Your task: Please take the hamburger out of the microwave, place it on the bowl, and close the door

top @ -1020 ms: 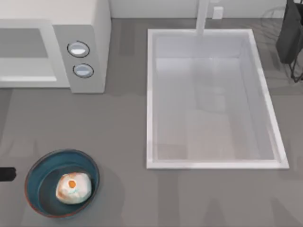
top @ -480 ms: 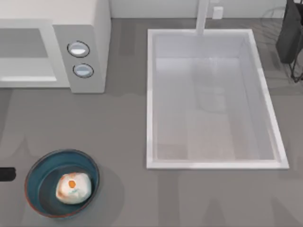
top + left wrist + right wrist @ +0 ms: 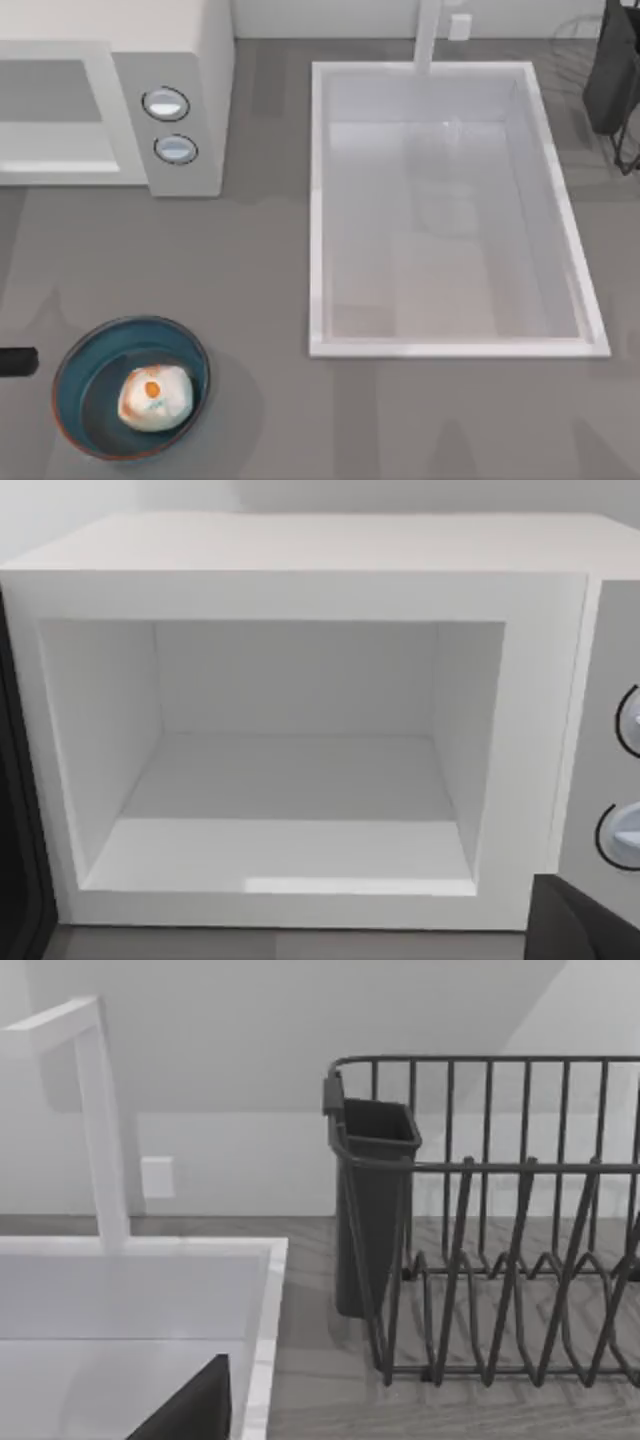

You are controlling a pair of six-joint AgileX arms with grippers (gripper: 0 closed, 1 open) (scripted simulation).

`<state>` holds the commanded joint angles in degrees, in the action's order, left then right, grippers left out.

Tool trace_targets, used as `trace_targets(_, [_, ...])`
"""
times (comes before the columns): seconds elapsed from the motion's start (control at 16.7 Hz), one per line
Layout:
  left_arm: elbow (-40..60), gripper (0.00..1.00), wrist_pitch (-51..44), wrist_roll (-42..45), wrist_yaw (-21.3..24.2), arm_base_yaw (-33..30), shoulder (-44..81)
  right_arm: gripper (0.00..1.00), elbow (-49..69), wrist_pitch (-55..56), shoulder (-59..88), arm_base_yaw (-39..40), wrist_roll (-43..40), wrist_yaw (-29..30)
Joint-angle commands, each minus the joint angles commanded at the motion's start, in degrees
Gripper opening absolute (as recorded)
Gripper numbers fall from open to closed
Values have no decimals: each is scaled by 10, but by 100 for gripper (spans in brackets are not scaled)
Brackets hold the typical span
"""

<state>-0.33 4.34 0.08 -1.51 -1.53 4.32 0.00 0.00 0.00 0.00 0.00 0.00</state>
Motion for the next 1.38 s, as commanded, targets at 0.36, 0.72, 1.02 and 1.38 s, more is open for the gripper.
trace_targets(0.36, [-9, 0, 137, 2, -40, -40, 125, 100, 0, 0, 0, 0, 0, 0])
trace_targets(0.72, [-9, 0, 156, 2, -45, -44, 141, 100, 0, 0, 0, 0, 0, 0])
trace_targets(1.02, [15, 0, 198, 3, -112, -111, 207, 100, 0, 0, 0, 0, 0, 0])
trace_targets(1.38, [43, 0, 232, 5, -182, -182, 268, 100, 0, 0, 0, 0, 0, 0])
